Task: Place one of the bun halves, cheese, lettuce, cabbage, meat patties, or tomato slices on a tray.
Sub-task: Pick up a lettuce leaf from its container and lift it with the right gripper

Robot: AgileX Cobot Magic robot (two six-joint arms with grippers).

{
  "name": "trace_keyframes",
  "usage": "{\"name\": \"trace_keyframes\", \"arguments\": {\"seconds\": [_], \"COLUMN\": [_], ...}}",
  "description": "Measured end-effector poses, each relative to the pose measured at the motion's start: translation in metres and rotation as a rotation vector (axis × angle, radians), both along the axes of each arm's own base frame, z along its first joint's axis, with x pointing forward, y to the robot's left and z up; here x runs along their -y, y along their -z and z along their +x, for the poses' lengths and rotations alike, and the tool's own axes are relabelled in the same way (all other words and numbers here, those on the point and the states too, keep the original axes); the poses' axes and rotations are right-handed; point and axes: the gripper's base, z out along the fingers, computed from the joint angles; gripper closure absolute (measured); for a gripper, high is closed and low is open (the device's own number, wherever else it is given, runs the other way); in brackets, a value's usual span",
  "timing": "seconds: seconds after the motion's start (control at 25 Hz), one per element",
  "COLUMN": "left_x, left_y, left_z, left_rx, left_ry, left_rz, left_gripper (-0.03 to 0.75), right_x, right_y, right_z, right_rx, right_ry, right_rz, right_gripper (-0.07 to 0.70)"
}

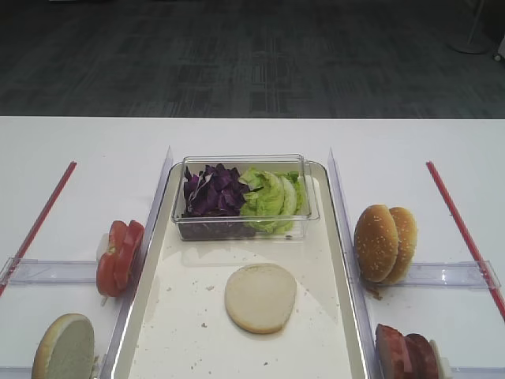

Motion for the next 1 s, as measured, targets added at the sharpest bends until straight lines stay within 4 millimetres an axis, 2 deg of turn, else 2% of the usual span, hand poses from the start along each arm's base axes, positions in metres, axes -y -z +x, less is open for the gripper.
{"name": "trace_keyframes", "arguments": {"seconds": [1.0], "left_x": [0.0000], "left_y": [0.0000], "left_z": [0.0000], "left_rx": [0.000], "left_ry": [0.000], "left_rz": [0.000], "left_gripper": [0.044], "right_x": [0.0000], "right_y": [0.0000], "right_z": [0.0000], "right_rx": [0.000], "right_ry": [0.000], "right_rz": [0.000], "right_gripper": [-0.043]}}
